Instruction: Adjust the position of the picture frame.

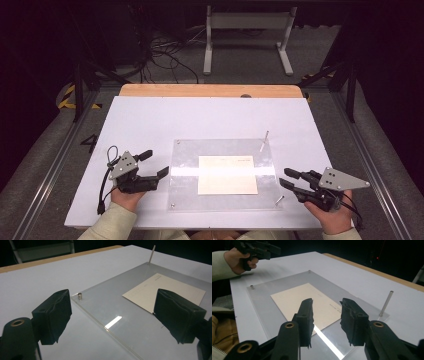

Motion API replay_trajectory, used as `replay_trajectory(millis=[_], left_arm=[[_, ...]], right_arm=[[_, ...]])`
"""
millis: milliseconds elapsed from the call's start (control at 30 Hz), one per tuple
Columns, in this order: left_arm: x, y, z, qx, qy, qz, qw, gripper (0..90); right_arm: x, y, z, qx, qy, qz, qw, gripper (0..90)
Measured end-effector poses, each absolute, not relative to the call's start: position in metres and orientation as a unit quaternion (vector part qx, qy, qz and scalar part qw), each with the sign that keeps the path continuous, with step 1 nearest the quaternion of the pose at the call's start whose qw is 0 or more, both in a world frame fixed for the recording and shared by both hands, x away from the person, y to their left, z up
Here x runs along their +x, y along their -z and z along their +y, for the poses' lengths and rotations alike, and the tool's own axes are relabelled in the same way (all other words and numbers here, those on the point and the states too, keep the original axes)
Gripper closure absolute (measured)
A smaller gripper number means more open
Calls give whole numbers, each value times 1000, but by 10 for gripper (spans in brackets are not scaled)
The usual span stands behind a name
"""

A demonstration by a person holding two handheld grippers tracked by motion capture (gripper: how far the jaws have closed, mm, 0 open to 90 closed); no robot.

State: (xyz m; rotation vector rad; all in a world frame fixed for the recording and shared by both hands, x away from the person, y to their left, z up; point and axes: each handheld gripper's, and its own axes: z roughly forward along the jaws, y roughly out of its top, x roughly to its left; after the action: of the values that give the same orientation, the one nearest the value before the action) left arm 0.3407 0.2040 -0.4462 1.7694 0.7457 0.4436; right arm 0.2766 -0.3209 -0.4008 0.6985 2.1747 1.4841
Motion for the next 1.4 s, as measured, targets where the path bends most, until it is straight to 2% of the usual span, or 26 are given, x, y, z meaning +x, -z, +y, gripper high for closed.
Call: replay_trajectory(millis=[267,800,933,1167,1400], left_arm=[[343,446,201,750,-184,313,552,149],[347,447,196,753,-176,311,553,150],[347,447,196,753,-176,310,552,151],[347,447,196,753,-178,312,551,153],[347,447,196,753,-179,313,550,154]], right_arm=[[271,411,-318,243,-522,800,169,617],[266,428,-317,244,-478,833,131,647],[266,430,-316,243,-464,843,123,691],[268,434,-316,240,-442,857,113,830],[267,431,-313,234,-428,863,129,848]])
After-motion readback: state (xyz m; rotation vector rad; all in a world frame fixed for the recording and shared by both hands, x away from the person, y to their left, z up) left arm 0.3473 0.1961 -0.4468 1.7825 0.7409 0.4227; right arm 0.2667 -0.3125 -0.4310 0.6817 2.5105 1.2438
